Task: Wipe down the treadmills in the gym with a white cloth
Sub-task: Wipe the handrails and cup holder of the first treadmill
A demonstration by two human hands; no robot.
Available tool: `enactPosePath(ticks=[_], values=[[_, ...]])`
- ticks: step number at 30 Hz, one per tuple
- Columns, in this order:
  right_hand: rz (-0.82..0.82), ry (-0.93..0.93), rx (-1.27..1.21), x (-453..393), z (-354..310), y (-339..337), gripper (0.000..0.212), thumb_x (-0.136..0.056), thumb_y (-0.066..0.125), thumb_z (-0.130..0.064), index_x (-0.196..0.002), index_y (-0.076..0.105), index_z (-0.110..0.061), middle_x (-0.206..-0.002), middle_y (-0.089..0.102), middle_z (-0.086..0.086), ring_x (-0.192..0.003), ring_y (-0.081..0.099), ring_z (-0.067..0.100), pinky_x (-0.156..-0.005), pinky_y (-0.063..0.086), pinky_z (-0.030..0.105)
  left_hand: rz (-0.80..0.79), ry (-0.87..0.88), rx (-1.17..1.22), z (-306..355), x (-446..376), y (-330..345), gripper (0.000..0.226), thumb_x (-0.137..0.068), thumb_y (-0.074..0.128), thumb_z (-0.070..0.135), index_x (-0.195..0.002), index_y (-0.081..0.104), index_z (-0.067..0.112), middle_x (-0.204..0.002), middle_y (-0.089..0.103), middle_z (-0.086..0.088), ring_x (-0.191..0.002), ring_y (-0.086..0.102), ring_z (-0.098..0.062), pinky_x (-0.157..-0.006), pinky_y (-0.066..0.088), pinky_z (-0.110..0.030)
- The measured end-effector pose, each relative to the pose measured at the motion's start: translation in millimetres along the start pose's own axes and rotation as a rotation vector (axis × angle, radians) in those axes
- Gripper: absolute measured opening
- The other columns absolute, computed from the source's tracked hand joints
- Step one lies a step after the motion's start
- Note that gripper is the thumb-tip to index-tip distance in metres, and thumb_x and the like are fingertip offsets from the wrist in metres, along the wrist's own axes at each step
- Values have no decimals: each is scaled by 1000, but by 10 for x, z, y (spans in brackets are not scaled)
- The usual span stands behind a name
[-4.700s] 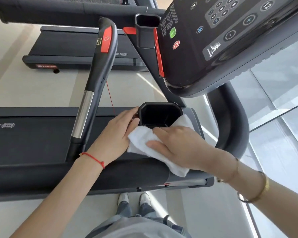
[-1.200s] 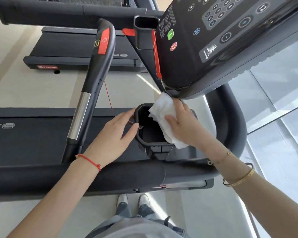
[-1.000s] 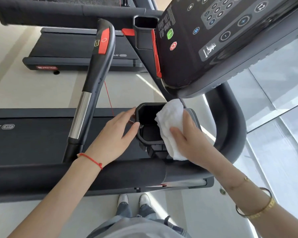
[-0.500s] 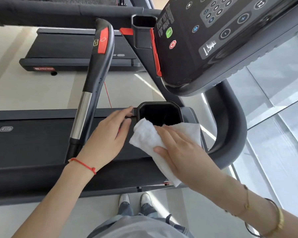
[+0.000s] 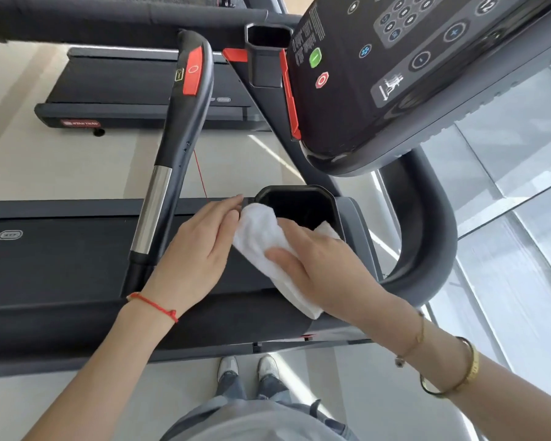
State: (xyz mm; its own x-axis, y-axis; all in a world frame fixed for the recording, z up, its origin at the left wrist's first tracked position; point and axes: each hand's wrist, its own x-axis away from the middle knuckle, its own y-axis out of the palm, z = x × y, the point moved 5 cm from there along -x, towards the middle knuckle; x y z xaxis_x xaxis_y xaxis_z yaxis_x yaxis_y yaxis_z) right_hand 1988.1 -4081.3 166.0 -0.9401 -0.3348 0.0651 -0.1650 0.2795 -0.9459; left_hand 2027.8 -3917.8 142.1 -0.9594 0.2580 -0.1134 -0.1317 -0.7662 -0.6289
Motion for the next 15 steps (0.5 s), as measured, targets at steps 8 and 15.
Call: enactPosePath(ticks=[8,15], values=[[70,57,162,476,268,-168,53,-99,31,-41,-149,32,-23,-141,45,-2,-129,44,17,-108,38,28,2,32,-53,94,-121,79,48,-98,40,39,-143,45,25,-132,55,11,-112,53,3,-98,41,-16],[210,239,-172,265,461,-85,53,-100,34,-36,-150,26,-20,-156,22,-1,-141,26,18,-106,24,20,-42,33,-118,38,-134,187,59,-94,44,48,-148,37,25,-136,52,10,-121,51,-5,-101,40,-23]])
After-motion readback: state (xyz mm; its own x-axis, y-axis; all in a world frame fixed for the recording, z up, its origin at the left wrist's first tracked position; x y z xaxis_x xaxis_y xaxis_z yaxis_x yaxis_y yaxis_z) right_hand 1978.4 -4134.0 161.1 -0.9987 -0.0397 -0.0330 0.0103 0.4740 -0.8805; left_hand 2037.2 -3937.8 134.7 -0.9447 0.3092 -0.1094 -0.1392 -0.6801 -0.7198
